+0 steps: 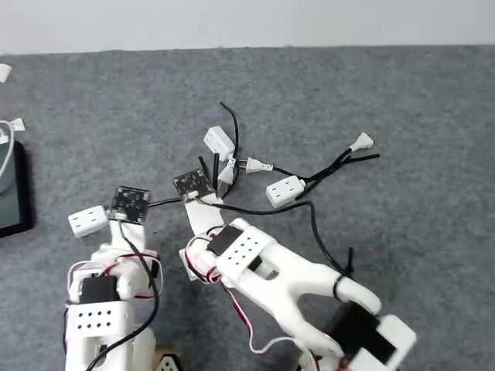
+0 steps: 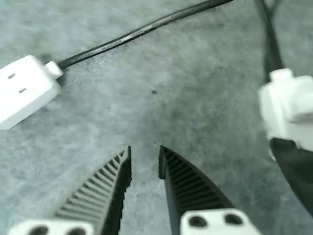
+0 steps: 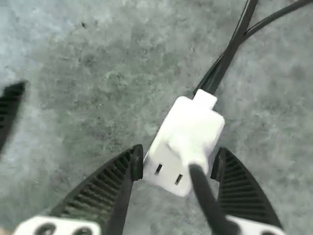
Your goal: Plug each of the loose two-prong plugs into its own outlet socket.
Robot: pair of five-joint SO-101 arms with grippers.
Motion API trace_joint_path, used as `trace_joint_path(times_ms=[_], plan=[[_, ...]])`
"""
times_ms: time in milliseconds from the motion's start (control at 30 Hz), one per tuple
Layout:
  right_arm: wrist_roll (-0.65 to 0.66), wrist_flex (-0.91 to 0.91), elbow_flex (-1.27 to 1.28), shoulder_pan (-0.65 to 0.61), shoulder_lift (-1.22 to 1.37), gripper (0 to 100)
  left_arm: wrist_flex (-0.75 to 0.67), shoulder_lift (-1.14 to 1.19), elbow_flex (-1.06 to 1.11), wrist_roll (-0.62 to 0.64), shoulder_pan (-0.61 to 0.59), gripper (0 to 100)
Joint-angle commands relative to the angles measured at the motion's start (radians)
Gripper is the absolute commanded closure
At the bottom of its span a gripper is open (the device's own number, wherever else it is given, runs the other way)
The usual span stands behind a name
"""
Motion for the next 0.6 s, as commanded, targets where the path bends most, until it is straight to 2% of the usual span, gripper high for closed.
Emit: trace_joint_path(times_ms=[0, 133, 200, 267, 300, 333, 500, 567], plan=[[-0.011, 0.016, -0.133, -0.010, 0.079, 76.4, -0.060, -0.012, -0.031, 0.011, -0.060, 92], [-0.008, 0.150, -0.270, -0.007, 0.196, 77.6, -0.058, -0.012, -0.033, 0.011, -0.063, 92], [-0.008, 0.197, -0.321, -0.001, 0.237, 85.4, -0.058, -0.012, -0.033, 0.011, -0.064, 92], [0.012, 0.219, -0.354, 0.027, 0.255, 98.0, -0.058, -0.012, -0.033, 0.011, -0.064, 92], [0.054, 0.226, -0.361, 0.047, 0.255, 99.7, -0.058, -0.012, -0.033, 0.011, -0.064, 92], [0.084, 0.245, -0.359, 0.070, 0.249, 97.3, -0.058, -0.012, -0.033, 0.011, -0.064, 92], [0.091, 0.349, -0.353, 0.205, 0.145, 99.1, -0.057, -0.012, -0.033, 0.011, -0.064, 92], [0.138, 0.415, -0.353, 0.288, 0.070, 99.1, -0.057, -0.012, -0.033, 0.011, -0.064, 92]])
